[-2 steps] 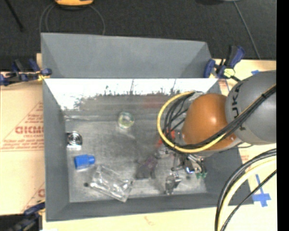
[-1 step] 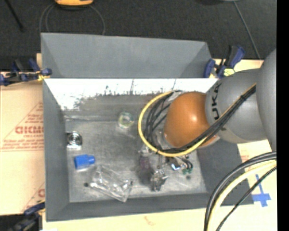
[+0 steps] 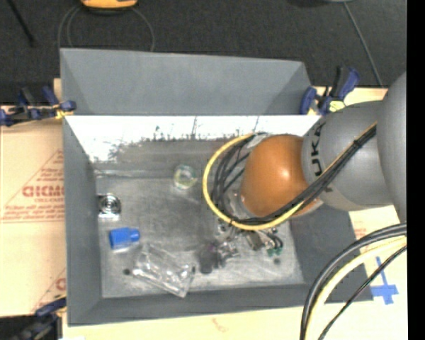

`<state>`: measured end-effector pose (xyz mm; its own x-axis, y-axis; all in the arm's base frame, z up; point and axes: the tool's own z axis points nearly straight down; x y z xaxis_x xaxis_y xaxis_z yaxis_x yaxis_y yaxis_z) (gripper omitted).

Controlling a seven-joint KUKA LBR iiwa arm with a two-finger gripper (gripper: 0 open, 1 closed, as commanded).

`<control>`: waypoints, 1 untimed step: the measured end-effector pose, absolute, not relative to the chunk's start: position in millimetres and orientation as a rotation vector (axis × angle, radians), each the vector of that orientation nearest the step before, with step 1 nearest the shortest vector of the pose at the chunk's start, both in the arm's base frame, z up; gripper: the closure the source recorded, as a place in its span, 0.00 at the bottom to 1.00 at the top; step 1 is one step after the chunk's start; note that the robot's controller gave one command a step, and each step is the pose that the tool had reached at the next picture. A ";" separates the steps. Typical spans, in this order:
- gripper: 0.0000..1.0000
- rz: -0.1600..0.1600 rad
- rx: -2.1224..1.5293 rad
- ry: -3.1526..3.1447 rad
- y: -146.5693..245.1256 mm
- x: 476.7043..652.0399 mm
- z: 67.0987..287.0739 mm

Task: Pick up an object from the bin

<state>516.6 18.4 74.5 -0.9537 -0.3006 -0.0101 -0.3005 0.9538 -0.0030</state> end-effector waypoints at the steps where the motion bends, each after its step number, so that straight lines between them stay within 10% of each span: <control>1: 1.00 -0.006 -1.073 2.941 32.3 534.1 273.1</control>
Offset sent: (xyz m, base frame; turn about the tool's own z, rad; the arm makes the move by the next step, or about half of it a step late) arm 0.0150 0.0144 0.1946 -0.3956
